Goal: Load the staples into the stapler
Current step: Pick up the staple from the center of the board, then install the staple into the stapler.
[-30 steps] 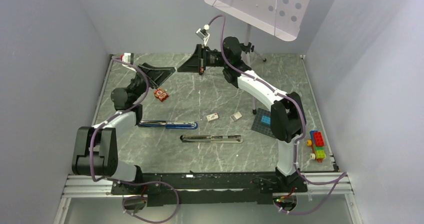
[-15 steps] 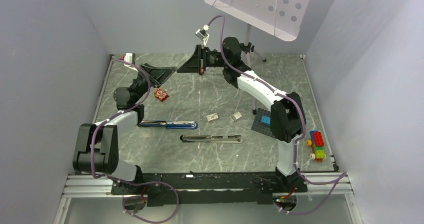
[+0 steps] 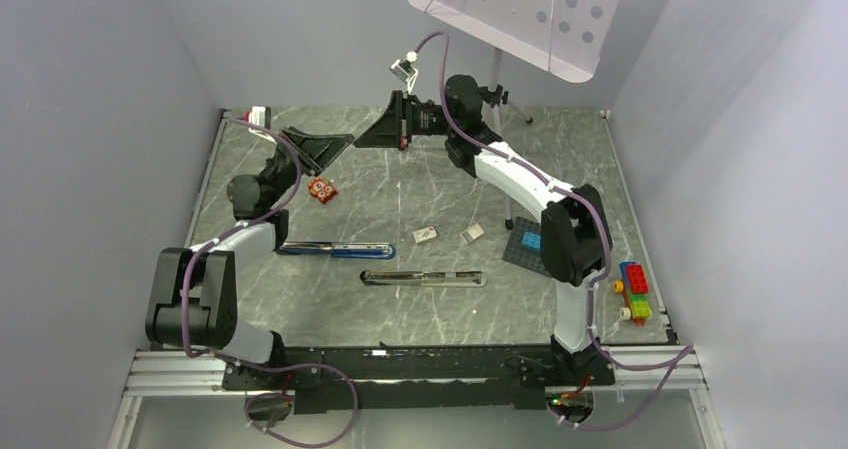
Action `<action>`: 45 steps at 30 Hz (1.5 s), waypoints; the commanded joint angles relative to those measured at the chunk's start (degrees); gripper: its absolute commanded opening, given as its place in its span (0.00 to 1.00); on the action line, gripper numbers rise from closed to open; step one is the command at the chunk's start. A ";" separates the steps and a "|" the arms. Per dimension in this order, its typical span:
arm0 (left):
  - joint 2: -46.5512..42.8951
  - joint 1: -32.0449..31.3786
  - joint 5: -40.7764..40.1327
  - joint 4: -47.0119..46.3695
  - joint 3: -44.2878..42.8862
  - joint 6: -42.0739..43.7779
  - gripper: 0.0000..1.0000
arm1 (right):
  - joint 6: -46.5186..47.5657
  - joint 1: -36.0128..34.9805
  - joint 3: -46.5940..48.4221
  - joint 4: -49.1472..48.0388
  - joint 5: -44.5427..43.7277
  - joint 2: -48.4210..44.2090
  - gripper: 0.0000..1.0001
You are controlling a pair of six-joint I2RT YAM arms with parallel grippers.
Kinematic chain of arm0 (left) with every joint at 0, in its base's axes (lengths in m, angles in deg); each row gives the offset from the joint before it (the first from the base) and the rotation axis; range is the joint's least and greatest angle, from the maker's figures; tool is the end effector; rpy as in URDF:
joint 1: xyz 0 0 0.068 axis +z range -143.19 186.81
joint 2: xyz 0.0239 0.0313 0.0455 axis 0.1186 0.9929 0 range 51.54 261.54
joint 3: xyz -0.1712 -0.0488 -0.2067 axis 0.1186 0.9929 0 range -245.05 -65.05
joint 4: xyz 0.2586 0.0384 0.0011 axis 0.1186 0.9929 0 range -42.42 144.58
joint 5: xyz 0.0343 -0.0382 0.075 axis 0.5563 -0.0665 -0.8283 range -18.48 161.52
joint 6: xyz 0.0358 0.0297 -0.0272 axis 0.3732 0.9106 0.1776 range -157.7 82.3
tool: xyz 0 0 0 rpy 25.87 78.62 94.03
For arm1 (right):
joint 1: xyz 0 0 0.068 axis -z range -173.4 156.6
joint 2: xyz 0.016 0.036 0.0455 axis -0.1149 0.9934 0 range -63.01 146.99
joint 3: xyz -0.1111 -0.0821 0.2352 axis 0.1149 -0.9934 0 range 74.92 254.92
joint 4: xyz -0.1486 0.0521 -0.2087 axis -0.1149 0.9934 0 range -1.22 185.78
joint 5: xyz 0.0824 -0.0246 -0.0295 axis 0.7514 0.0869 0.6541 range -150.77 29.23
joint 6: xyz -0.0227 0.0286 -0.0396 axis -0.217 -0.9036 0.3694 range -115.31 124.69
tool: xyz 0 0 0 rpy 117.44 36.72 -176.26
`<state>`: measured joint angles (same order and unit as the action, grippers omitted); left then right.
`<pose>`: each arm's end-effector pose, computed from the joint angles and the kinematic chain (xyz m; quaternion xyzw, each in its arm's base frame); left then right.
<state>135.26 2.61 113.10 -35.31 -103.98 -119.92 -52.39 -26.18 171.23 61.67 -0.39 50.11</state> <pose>0.2839 -0.0445 0.3080 -0.0094 0.5187 -0.6888 0.5063 0.3747 0.2781 0.3593 -0.2608 0.6227 0.6968 0.2423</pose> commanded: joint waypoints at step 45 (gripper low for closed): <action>-12.93 -3.89 4.89 133.64 -28.65 85.48 0.22 | 46.57 11.63 -9.94 32.30 -6.25 -9.47 0.57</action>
<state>117.69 4.70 122.92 72.14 -127.20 -55.85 -13.57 -13.89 163.67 89.69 -6.42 45.50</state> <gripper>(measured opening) 0.224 0.572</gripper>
